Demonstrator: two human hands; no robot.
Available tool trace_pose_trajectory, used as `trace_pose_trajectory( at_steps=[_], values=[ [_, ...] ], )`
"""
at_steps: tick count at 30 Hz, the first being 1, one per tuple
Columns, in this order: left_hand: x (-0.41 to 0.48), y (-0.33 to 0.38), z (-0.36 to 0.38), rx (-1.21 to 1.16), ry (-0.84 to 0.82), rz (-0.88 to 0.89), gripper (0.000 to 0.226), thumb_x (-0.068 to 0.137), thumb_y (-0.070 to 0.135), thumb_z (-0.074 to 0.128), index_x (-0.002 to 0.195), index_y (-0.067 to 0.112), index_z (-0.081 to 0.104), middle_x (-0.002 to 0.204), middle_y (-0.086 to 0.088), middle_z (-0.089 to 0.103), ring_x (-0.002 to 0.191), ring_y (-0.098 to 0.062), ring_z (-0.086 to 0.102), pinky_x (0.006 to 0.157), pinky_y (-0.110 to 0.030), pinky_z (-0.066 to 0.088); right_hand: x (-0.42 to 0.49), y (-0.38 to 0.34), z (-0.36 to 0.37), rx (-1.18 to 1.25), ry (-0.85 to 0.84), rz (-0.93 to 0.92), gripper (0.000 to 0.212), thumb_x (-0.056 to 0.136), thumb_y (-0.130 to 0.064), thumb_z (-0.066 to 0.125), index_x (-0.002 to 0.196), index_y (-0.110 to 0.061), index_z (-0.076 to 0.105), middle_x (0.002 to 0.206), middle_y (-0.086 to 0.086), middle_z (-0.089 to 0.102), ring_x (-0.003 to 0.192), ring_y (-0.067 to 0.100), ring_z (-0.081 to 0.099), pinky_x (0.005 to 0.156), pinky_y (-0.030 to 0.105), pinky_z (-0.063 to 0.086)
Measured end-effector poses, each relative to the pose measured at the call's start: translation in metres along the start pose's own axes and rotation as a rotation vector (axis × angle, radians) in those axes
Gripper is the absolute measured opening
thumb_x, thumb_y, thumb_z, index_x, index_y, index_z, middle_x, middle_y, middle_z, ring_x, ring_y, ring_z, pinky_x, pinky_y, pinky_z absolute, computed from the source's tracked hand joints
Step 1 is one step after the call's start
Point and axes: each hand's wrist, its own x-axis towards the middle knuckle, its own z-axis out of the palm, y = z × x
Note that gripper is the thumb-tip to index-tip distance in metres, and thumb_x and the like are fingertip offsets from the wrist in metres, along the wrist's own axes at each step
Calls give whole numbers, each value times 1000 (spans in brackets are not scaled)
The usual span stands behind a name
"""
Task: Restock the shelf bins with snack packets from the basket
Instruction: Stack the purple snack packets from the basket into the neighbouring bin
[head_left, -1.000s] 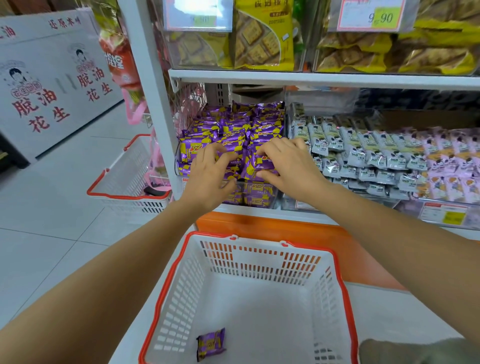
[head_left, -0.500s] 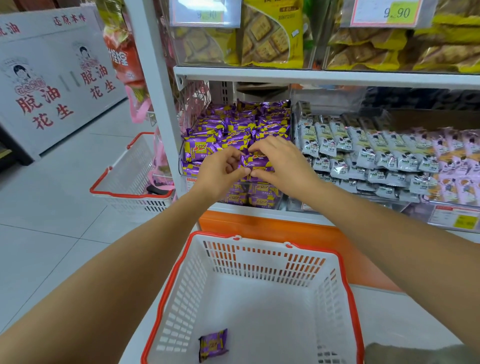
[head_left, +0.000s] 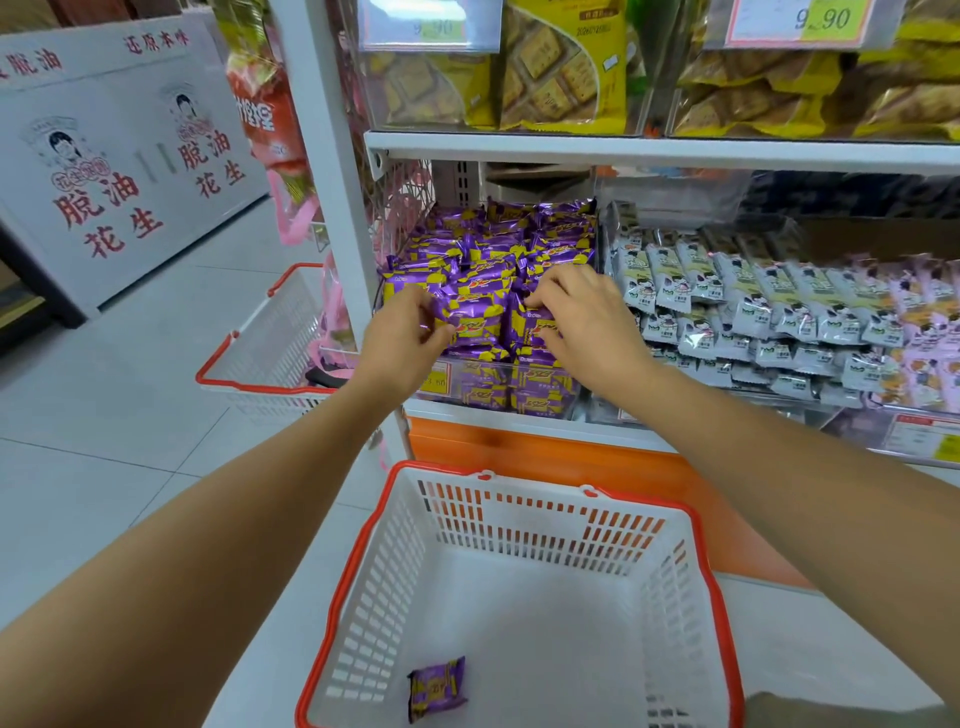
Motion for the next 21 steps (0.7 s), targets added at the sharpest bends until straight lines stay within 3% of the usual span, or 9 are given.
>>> trace_pose_trajectory(
  at_steps=[3,7,11,14,21],
  values=[
    [6,11,8,87,40,24,22,92,19,63,107,9,51,93,-3,54,76,-24,54,68,-32,37,3,1,2,-92,12,-1,30,85,-4,62,114,-9,59,136,12,50,131,30,41,110,43,26],
    [13,15,11,161,88,127,33,91,10,63,121,15,52,114,-2,47,75,-19,48,71,-25,31,9,-6,2,-206,-36,-9,32,84,-3,58,115,-4,52,122,14,58,122,31,49,119,46,15],
    [13,14,15,216,62,184,29,88,5,64,116,11,60,111,-9,53,77,-20,47,69,-23,28,13,-7,-2,-256,-64,0,36,90,-26,62,117,-6,48,116,10,61,111,27,57,121,48,9],
    [13,10,19,192,72,172,27,87,3,65,114,10,63,110,-10,54,77,-23,53,71,-25,33,15,-5,-3,-278,-70,-4,41,90,-34,64,117,-9,47,114,8,60,110,27,57,120,48,6],
    [13,8,19,249,71,186,31,86,5,69,117,8,64,112,-11,51,91,-28,54,80,-40,47,16,-4,1,-279,-71,-16,44,89,-33,65,120,-8,47,119,10,58,115,29,54,120,50,8]
  ],
)
